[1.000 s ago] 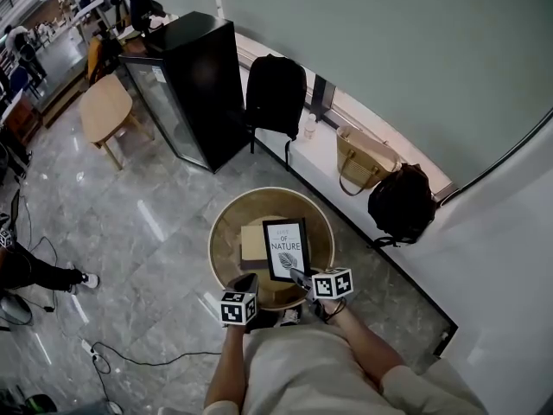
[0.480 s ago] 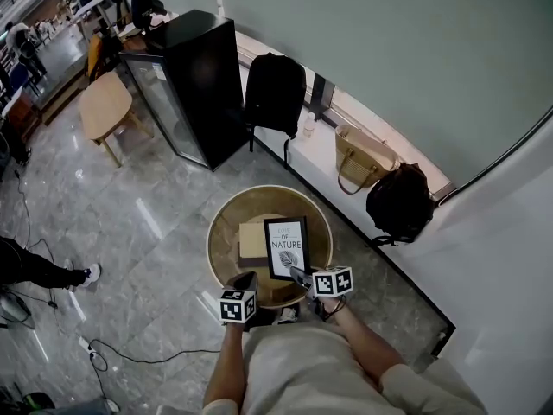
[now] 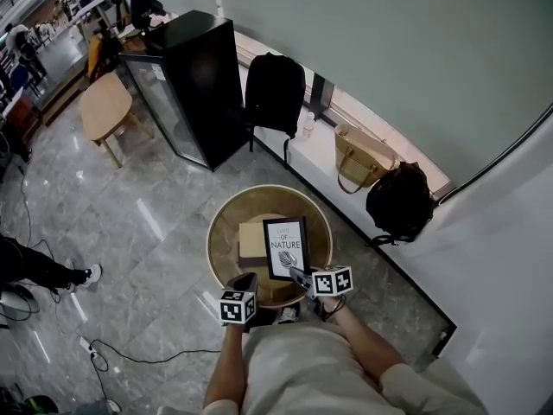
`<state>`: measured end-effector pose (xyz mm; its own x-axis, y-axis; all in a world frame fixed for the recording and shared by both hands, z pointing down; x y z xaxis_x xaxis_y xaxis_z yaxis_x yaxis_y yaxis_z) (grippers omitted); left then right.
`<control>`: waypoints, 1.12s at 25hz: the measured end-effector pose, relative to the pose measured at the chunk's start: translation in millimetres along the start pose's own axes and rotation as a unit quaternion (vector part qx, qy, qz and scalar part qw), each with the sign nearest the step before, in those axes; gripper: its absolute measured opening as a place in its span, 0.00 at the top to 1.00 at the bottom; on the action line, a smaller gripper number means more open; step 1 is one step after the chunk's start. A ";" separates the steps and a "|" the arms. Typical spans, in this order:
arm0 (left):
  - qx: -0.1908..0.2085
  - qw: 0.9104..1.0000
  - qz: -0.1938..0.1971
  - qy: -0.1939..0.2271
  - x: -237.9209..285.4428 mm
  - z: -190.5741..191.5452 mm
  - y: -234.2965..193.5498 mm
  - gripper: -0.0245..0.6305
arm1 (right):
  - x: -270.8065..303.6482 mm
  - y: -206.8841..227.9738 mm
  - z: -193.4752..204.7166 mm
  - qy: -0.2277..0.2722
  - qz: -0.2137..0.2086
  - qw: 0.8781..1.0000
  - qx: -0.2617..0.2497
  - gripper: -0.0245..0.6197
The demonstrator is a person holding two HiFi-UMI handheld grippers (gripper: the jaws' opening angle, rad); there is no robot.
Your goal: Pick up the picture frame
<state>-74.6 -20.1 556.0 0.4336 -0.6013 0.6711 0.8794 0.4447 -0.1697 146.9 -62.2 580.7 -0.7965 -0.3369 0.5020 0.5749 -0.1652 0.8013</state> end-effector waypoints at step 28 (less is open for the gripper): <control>0.005 1.000 0.006 -0.006 4.5 -1.4 -0.8 0.93 | 3.8 3.2 -0.3 -0.008 0.001 1.000 0.002 0.90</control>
<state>-73.1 -24.1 558.2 0.4422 -0.5882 0.6772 0.8722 0.4582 -0.1716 145.8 -64.3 585.0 -0.7982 -0.3223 0.5090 0.5760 -0.1607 0.8015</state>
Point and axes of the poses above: the fingertips, and each gripper's own axes: x forward along the fingers, y to its right, z out of its underside, the point moved 9 cm from there along -x, backward along the fingers, and after that the axes turned 11 degrees about x, right-handed, at the moved point
